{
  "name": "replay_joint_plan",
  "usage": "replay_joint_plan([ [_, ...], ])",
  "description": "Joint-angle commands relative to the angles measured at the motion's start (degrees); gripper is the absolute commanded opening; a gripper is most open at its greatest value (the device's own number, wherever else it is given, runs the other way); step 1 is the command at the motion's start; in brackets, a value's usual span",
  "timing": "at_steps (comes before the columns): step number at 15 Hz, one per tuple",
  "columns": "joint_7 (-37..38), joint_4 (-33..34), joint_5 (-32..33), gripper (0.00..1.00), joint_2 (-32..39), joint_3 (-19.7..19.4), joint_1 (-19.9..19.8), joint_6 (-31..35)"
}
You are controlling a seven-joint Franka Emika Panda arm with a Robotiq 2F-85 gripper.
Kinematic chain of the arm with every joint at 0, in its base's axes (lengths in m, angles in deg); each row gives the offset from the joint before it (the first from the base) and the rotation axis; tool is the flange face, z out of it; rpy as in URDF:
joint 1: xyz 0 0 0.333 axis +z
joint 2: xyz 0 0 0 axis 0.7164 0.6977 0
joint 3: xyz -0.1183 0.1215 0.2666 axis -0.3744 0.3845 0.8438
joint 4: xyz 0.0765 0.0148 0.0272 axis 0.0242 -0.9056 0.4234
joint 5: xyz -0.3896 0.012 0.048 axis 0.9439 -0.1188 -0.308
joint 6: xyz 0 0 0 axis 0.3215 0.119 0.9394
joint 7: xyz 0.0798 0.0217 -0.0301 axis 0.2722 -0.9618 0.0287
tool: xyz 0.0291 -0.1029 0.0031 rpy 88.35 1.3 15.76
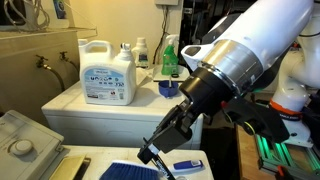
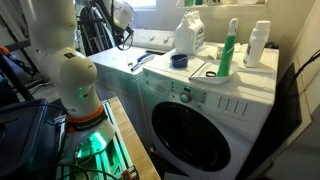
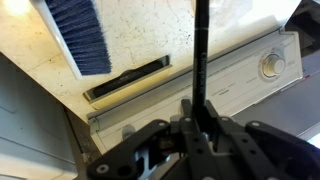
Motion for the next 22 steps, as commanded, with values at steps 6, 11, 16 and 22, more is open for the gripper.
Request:
replay_joint_plan([
  [6,7.5,4.6,20.6,0.04,-0.6,-4.0,1.8,0.8],
  [11,9.2,5.2,24.4,0.14,-0.1,-3.7,0.9,0.4],
  [16,6.5,2.9,24.2,0.04,0.2,-4.1,0.3,1.1],
  [22,1.4,-0.7,21.1,0.04,1.4,-3.9,-0.4,2.1],
])
